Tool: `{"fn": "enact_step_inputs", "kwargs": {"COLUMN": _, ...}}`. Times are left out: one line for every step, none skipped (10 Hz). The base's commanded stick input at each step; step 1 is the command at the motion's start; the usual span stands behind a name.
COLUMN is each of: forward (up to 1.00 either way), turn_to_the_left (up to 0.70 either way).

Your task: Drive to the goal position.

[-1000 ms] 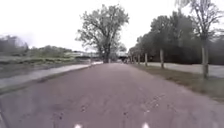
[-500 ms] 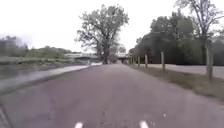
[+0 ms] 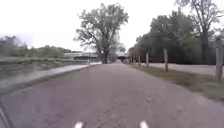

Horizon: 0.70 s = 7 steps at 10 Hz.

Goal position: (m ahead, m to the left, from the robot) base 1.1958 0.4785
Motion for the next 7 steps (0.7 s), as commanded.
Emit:
{"fn": "enact_step_inputs", "kwargs": {"forward": 0.70, "turn_to_the_left": 0.00}}
{"fn": "enact_step_inputs", "kwargs": {"forward": 0.70, "turn_to_the_left": 0.00}}
{"fn": "enact_step_inputs", "kwargs": {"forward": 0.70, "turn_to_the_left": 0.00}}
{"fn": "enact_step_inputs", "kwargs": {"forward": 0.70, "turn_to_the_left": 0.00}}
{"fn": "enact_step_inputs", "kwargs": {"forward": 0.70, "turn_to_the_left": 0.00}}
{"fn": "enact_step_inputs", "kwargs": {"forward": 0.70, "turn_to_the_left": 0.00}}
{"fn": "enact_step_inputs", "kwargs": {"forward": 0.70, "turn_to_the_left": 0.00}}
